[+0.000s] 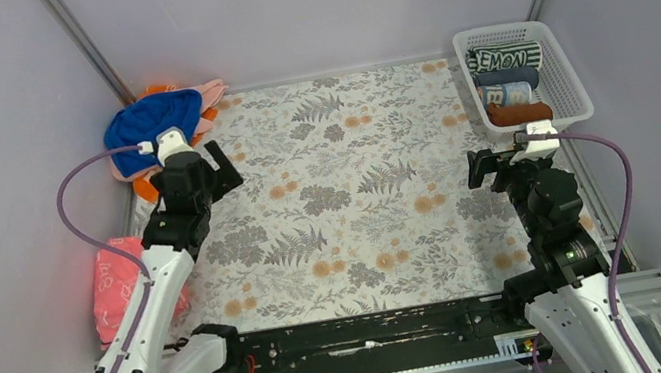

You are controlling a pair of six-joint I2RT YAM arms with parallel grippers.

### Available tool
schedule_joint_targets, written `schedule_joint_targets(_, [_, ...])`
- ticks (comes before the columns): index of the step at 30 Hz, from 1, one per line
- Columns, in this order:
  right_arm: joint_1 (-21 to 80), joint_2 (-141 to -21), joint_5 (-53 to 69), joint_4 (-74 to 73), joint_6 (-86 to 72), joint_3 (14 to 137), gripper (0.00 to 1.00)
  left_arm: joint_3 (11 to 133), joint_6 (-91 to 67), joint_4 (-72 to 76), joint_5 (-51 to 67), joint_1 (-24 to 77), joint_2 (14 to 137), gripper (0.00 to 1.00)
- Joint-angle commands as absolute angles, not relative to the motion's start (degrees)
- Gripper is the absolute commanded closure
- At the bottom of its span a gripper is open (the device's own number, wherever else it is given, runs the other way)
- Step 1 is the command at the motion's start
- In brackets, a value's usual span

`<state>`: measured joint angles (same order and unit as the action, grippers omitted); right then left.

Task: Roll the towels
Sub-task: Pick up the towel at the corner of the board.

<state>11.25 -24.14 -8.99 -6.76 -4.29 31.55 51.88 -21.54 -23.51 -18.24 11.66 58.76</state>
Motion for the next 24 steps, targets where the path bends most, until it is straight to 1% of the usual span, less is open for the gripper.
schedule_joint_targets(1, [11.6,-23.7,-8.0,-3.3,-3.3,31.7,0.01,52.6,-20.6,-18.5,-18.5,10.2,58.6,0.0])
schedule_joint_targets(6, [11.6,-23.8,-6.9,-3.4,-3.4,31.9,0.01,58.1,-19.7,-19.0,-19.7,8.0,66.4,0.0])
schedule_joint_targets(17, [11.6,-22.4,-4.2,-3.5,-3.6,31.1,0.01,76.0,-17.5,-10.8,-25.2,1.9,94.6,0.0])
schedule_joint_targets(24, [11.6,-23.5,-2.7,-3.8,-3.8,31.1,0.01,92.8,-13.1,-9.6,-26.6,-1.7,114.2,0.01])
